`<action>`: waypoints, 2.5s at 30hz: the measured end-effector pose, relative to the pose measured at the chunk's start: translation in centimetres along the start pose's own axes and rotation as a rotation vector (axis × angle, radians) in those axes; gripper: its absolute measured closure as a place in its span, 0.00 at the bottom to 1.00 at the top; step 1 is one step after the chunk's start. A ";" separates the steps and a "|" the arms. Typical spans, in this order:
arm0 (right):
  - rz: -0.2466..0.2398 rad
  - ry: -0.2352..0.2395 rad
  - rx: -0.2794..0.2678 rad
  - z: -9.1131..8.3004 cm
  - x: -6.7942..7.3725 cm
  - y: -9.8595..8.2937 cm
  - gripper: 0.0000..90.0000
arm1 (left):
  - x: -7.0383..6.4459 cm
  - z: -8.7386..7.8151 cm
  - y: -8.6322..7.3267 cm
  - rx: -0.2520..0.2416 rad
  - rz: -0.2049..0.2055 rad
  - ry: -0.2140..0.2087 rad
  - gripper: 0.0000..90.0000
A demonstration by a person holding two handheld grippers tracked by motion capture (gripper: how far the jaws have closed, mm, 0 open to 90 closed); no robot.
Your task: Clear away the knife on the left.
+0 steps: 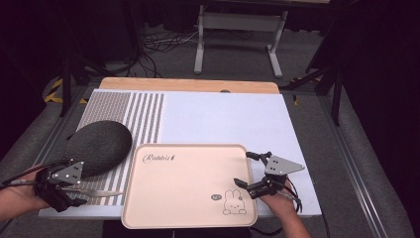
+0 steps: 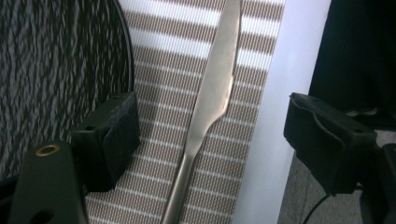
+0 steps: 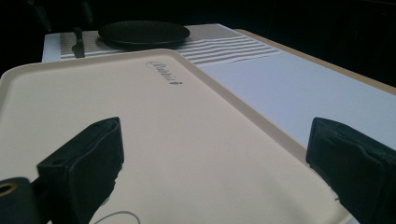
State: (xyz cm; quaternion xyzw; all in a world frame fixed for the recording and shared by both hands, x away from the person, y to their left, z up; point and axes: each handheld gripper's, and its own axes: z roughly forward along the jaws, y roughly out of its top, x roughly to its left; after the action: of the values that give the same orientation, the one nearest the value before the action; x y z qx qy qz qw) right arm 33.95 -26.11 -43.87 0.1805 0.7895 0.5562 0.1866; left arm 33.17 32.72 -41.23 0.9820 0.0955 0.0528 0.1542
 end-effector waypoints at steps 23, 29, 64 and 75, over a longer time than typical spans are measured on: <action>-0.004 0.011 0.011 0.3 0.2 -0.1 0.05 | 1.3 1.3 -0.9 0.241 0.138 0.014 0.69; -0.005 0.011 0.010 0.3 0.2 -0.1 0.05 | 1.3 1.7 -0.6 0.313 0.178 0.012 0.83; 0.001 0.010 -0.003 0.2 0.1 -0.1 0.05 | 1.3 0.6 0.2 0.276 0.168 -0.011 0.89; 0.004 0.006 -0.011 0.0 0.0 -0.1 0.05 | 1.6 -1.3 2.1 0.177 0.020 -0.016 0.89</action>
State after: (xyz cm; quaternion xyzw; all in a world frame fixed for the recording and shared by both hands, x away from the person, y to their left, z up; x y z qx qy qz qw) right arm 33.94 -26.15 -43.91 0.1792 0.7865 0.5615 0.1842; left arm 34.87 31.50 -39.24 0.9931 0.0890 0.0378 0.0669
